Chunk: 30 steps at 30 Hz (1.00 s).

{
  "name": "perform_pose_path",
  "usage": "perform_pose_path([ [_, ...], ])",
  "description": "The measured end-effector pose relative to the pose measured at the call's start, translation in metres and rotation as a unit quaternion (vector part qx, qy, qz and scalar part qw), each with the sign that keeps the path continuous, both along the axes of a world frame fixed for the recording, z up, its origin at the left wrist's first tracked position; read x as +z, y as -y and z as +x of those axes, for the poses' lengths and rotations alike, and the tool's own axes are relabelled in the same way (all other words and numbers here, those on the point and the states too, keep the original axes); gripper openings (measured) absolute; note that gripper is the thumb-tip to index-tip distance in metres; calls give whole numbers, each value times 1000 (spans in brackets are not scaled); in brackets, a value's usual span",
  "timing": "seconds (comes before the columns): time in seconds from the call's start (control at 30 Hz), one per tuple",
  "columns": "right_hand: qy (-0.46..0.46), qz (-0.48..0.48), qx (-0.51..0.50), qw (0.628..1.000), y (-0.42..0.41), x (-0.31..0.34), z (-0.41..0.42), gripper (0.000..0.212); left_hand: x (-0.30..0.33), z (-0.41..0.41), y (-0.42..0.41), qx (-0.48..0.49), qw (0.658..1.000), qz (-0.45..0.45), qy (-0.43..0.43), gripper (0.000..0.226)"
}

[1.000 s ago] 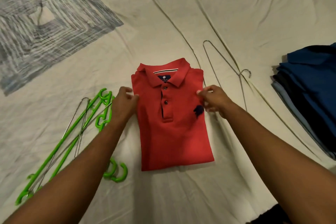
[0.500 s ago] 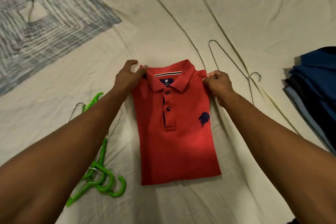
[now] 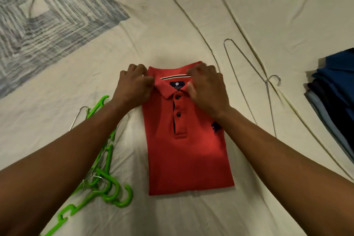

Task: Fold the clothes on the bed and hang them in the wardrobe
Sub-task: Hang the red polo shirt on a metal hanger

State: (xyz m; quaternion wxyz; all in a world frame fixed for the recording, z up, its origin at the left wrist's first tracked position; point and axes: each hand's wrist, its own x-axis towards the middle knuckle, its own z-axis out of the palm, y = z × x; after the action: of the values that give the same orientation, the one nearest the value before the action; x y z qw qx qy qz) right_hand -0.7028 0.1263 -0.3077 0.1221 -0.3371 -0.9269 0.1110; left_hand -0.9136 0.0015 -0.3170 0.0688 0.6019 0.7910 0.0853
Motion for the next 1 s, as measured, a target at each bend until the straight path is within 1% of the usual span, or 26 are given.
perform_pose_path([
  [0.07,48,-21,36,998,4,-8,0,26,2,6,0,8,999,28,-26,31],
  [0.1,49,-26,44,997,4,-10,2,24,2,9,-1,5,999,34,-29,32],
  [0.17,22,-25,53,998,5,-13,9,20,0,17,-3,-19,999,20,-20,40],
  [0.23,0,-20,38,999,7,-13,22,19,-3,24,-5,-16,1000,9,0,45],
  [0.3,-13,-32,-21,999,9,-14,42,23,-6,29,-5,14,1000,22,0,40],
  [0.37,-31,-49,-115,992,10,-17,70,29,-8,34,-6,65,997,43,3,32],
  [0.4,-37,-48,-169,984,10,-20,86,32,-8,37,-7,100,994,49,19,30],
  [0.47,-23,-46,-289,956,8,-25,117,38,-8,39,-10,193,976,71,67,31],
  [0.5,-5,-57,-351,934,8,-27,131,41,-9,39,-12,243,961,83,100,32],
  [0.53,17,-73,-403,912,7,-30,144,43,-9,37,-14,287,945,83,134,33],
  [0.57,46,-85,-432,897,7,-33,155,44,-10,34,-17,315,933,68,161,36],
  [0.6,73,-85,-435,894,6,-35,164,43,-10,31,-19,325,928,42,175,39],
  [0.67,94,-87,-396,909,5,-39,175,39,-8,27,-22,318,931,-12,181,42],
  [0.7,78,-105,-390,911,2,-38,178,34,-6,26,-24,316,931,-30,183,43],
  [0.73,48,-135,-401,905,-3,-38,178,29,-4,26,-25,319,928,-41,186,44],
  [0.77,24,-174,-420,890,-8,-36,177,24,-2,26,-26,328,923,-48,196,44],
  [0.8,5,-204,-436,877,-14,-35,176,21,1,26,-27,345,912,-55,217,45],
  [0.87,-3,-228,-455,861,-21,-32,170,20,5,23,-28,382,878,-58,284,45],
  [0.93,22,-234,-471,851,-21,-26,160,28,7,19,-28,400,847,-45,348,39],
  [1.0,62,-242,-464,850,-20,-24,152,37,6,15,-28,409,824,-26,390,29],
])
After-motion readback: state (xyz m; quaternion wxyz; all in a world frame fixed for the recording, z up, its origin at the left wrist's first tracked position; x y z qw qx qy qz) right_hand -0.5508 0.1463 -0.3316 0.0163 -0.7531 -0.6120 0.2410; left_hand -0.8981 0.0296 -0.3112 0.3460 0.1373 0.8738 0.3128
